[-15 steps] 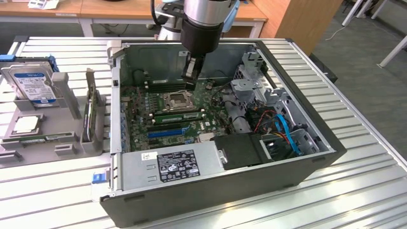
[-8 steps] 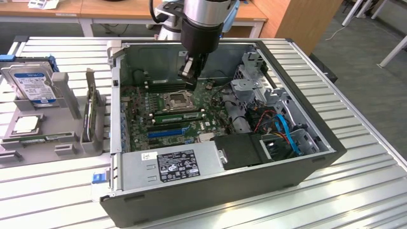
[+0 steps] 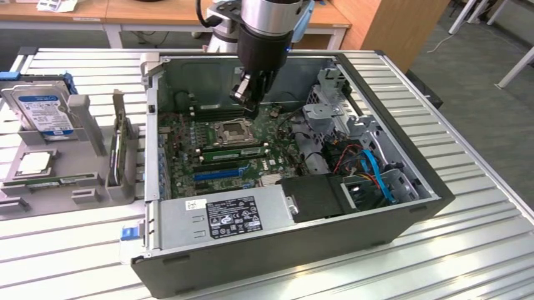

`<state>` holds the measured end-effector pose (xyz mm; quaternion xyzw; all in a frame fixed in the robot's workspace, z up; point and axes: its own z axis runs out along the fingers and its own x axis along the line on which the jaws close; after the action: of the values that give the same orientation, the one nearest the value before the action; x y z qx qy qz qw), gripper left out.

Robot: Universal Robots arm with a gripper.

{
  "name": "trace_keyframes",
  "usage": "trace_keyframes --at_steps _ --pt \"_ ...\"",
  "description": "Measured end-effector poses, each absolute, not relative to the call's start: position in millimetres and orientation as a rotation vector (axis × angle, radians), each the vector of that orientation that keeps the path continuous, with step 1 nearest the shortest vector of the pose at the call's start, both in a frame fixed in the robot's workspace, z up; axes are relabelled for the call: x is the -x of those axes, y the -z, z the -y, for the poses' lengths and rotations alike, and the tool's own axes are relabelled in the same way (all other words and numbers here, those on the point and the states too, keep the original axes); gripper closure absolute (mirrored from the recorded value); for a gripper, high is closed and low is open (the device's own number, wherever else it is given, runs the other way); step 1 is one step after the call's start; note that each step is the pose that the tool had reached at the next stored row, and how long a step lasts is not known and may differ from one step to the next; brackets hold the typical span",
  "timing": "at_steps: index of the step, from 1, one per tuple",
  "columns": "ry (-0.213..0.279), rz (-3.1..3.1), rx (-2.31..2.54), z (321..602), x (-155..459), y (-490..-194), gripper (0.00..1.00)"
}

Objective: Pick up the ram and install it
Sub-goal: 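Press down the ram until it locks into place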

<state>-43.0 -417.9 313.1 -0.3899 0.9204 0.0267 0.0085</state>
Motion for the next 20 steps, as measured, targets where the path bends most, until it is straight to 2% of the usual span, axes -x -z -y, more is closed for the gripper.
trace_keyframes --at_steps 20 --pt "-0.077 -3.034 0.704 417.8 43.1 -309.3 0.9"
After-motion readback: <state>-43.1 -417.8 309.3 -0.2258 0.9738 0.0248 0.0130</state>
